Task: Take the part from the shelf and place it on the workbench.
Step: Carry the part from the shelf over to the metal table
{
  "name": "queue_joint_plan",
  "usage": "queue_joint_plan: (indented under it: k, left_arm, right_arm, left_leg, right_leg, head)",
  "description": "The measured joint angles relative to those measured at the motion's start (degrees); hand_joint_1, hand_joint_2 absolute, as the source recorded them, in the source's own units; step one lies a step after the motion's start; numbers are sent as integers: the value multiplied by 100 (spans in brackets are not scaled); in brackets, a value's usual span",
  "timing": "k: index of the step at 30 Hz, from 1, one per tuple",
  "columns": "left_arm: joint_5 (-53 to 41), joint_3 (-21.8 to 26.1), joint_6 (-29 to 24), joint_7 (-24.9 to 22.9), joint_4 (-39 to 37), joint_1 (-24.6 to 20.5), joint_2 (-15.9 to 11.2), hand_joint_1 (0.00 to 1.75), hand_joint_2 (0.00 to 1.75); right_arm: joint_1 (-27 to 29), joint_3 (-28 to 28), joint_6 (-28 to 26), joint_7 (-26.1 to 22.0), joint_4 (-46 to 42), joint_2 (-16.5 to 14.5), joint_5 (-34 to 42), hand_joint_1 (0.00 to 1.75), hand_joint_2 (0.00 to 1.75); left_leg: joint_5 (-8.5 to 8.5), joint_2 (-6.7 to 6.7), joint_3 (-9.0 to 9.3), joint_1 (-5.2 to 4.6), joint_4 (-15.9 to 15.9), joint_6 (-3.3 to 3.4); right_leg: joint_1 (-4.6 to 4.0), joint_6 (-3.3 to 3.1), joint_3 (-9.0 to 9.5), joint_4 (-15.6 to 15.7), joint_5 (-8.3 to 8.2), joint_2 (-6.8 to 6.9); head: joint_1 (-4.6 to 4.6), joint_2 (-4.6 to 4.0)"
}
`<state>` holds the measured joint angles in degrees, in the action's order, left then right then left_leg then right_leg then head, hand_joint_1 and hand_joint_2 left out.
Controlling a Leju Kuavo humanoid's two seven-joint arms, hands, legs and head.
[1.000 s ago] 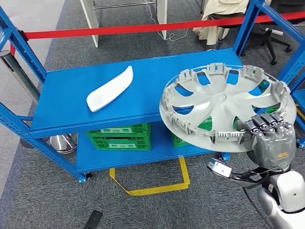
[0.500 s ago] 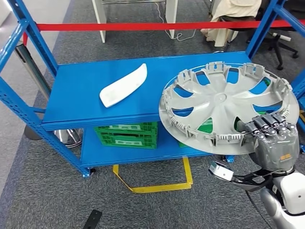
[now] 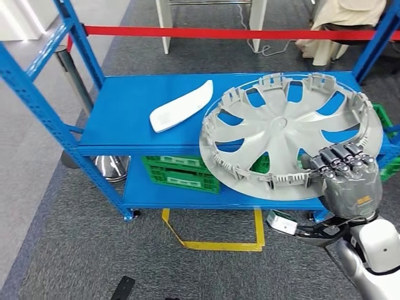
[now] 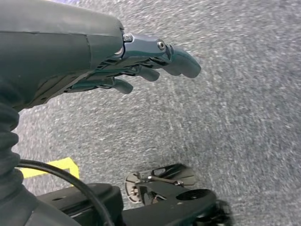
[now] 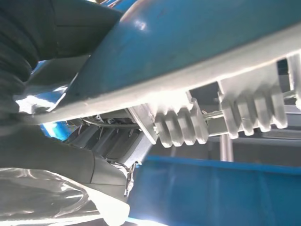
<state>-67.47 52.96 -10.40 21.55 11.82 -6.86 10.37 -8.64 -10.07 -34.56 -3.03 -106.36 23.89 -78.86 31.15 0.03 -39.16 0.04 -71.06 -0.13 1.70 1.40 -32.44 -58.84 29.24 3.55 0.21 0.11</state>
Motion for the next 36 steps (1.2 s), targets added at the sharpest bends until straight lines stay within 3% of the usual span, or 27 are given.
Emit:
queue_joint_plan:
  k: [2,4,6,7,8,10,12,13,14,15,17,19,21,22,24,26,28,29,31,33,35,36]
  left_arm:
    - [-3,0,-7,7,0,-15,-1,0,175]
    - [-3,-1,-15,17,0,-37,2,0,175]
    - [-3,-2,-22,21,0,-31,3,0,175]
    - [-2,-1,-26,21,0,-20,4,0,175]
    - [-2,0,-29,21,0,-15,6,0,175]
    - [-1,-1,-35,20,0,-29,18,0,175]
    - [-3,-2,-32,20,0,-46,29,0,175]
    - [-4,-2,-29,20,0,-45,33,0,175]
    - [-5,-2,-26,20,0,-41,35,0,175]
    - [-6,-2,-25,20,0,-40,38,0,175]
    - [-8,-2,-23,20,0,-45,45,0,175]
    - [-11,-2,-23,20,0,-56,51,0,175]
    - [-13,-2,-23,20,0,-44,46,0,175]
    - [-14,-2,-23,20,0,-32,44,0,175]
    - [-16,-2,-26,20,0,-26,43,0,175]
    - [-19,-3,-26,16,0,-40,46,0,175]
    - [-21,-3,-25,7,0,-41,45,0,175]
    - [-21,-3,-24,1,0,-37,45,0,175]
    - [-26,-3,-24,-14,0,-34,45,0,175]
    - [-32,-7,-23,-26,0,-50,45,0,175]
    - [-37,-12,-22,-38,0,-67,45,0,175]
    - [-37,-14,-21,-43,0,-66,44,0,175]
  right_arm:
    - [-33,-47,-2,-2,0,0,-41,175,175]
    - [-48,-93,-7,1,0,0,-102,175,175]
    - [-51,-157,-10,7,0,1,-164,175,175]
    - [-53,-197,-10,9,1,1,-190,175,175]
    - [-60,-235,-9,10,1,1,-208,175,175]
    - [-87,-304,-2,14,7,1,-234,175,175]
    - [-115,-360,18,18,20,2,-253,175,175]
    - [-126,-387,32,19,26,2,-259,175,175]
    - [-140,-415,46,19,31,2,-263,175,175]
    - [-163,-444,61,19,32,2,-265,175,175]
    - [-235,-505,88,20,35,2,-269,175,175]
    - [-304,-560,111,29,42,2,-274,175,175]
    - [-338,-610,132,41,55,2,-281,175,175]
    - [-348,-638,144,49,66,1,-287,175,175]
    - [-373,-691,162,67,85,0,-304,175,175]
    - [-401,-737,174,86,105,0,-341,175,175]
    - [-420,-792,188,98,136,0,-399,175,175]
    - [-426,-825,196,105,154,0,-427,175,175]
    - [-439,-889,209,115,183,-1,-469,175,175]
    - [-486,-951,218,119,203,-2,-497,175,175]
    - [-546,-999,233,122,223,-3,-521,175,175]
    - [-579,-1023,244,125,236,-5,-536,175,175]
  left_leg:
    - [-290,277,376,-48,770,53]
    - [-347,461,513,-106,1143,109]
    - [-366,349,481,-109,1190,165]
    - [-391,275,473,-97,1212,200]
    - [-418,204,469,-84,1232,237]
    - [-455,64,455,-75,1249,292]
    - [-472,-91,441,-87,1247,319]
    - [-478,-177,439,-93,1246,324]
    - [-482,-264,440,-96,1242,325]
    - [-485,-351,442,-97,1234,323]
    - [-488,-504,423,-101,1197,307]
    - [-509,-632,358,-91,1160,259]
    - [-543,-752,302,-73,1151,195]
    - [-531,-725,285,-80,1133,165]
    - [-353,-461,162,-93,862,84]
    - [-15,-153,-139,-53,198,-4]
    - [153,-76,-390,1,-353,-59]
    - [86,-60,-389,19,-357,-73]
    - [-283,55,-99,31,231,-67]
    - [-518,319,221,-33,914,-24]
    - [-517,454,307,-90,1152,23]
    - [-513,409,296,-93,1167,46]
  right_leg:
    - [-22,13,6,-3,6,117]
    - [-58,47,-3,0,5,243]
    - [-67,99,-6,14,12,360]
    - [-57,122,-22,-12,58,307]
    - [-46,138,-74,-125,159,180]
    - [-39,143,-333,-701,501,-171]
    - [-56,135,-663,-1419,774,-321]
    - [-64,128,-745,-1576,770,-343]
    - [-68,117,-719,-1504,651,-359]
    - [-69,101,-592,-1218,444,-392]
    - [-51,67,-231,-464,88,-596]
    - [-43,47,-29,-76,20,-748]
    - [-48,28,4,-21,37,-673]
    - [-40,9,15,-4,26,-606]
    - [-15,-45,44,29,12,-451]
    - [-22,-78,56,32,19,-298]
    - [-27,-83,62,30,31,-142]
    - [-26,-81,67,29,39,-66]
    - [-26,-66,95,29,62,75]
    - [-55,-28,113,22,95,194]
    - [-89,13,111,19,116,284]
    - [-93,33,118,28,119,335]
  head:
    - [-3,0]
    - [0,0]
    - [4,0]
    - [3,0]
    - [8,0]
    - [22,0]
    - [31,0]
    - [31,0]
    - [32,0]
    - [33,0]
    - [29,0]
    - [24,0]
    - [25,0]
    - [19,0]
    - [-26,0]
    - [-66,0]
    - [-67,0]
    - [-67,0]
    - [-68,0]
    - [-69,0]
    - [-64,0]
    - [-62,0]
